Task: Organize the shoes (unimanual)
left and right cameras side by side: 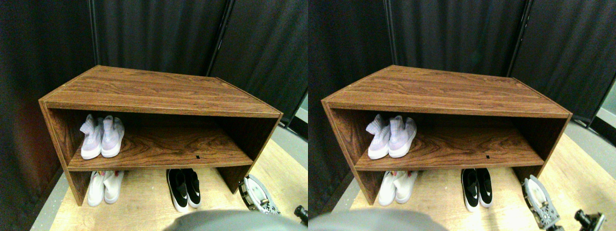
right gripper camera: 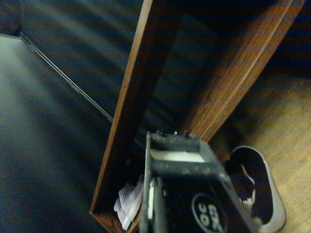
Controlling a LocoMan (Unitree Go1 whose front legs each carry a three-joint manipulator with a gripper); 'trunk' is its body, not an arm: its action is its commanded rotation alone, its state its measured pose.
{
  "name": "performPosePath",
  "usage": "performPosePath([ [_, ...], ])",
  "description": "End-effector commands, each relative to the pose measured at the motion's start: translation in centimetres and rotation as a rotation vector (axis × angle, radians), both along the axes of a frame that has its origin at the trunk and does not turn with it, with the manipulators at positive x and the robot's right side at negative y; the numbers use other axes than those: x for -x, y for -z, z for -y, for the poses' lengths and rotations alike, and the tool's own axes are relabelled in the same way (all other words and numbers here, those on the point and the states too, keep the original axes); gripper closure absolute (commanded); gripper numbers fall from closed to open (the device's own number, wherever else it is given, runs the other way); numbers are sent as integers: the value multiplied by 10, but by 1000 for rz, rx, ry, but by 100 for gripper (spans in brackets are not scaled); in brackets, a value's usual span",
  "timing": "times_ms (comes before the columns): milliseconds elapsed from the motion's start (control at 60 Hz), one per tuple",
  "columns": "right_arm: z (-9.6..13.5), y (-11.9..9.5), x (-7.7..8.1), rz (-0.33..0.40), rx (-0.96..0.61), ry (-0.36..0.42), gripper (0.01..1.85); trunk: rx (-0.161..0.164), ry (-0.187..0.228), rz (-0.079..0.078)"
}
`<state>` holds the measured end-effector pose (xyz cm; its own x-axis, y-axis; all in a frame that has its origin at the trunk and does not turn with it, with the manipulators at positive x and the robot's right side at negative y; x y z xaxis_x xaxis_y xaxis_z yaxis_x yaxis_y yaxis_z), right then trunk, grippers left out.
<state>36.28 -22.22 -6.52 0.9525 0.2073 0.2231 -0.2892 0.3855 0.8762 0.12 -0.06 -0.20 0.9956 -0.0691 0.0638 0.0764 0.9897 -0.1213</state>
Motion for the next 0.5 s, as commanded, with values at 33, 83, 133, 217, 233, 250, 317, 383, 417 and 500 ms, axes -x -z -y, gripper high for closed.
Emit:
performPosePath([
  [33, 0, -6, 2, 49, 1, -3, 180, 4, -9, 1],
  [83, -1, -6, 3, 50, -5, -2, 180, 4, -9, 1],
  [133, 0, -5, 2, 52, -9, -3, 180, 4, -9, 1],
  [217, -1, -5, 2, 50, -10, -2, 180, 4, -12, -6],
  [233, -1, -5, 2, 48, -10, -1, 180, 4, -13, -7],
  [250, -1, -4, 2, 48, -9, 1, 180, 4, -13, -8],
  [317, -1, -3, 1, 47, -14, 1, 180, 4, -13, -9],
  [383, -1, -3, 0, 50, -14, 4, 180, 4, -12, -11],
  [417, -2, -3, 0, 50, -5, 13, 180, 4, -12, -12],
  [500, -2, -2, -2, 46, -11, 7, 180, 5, -11, -15],
])
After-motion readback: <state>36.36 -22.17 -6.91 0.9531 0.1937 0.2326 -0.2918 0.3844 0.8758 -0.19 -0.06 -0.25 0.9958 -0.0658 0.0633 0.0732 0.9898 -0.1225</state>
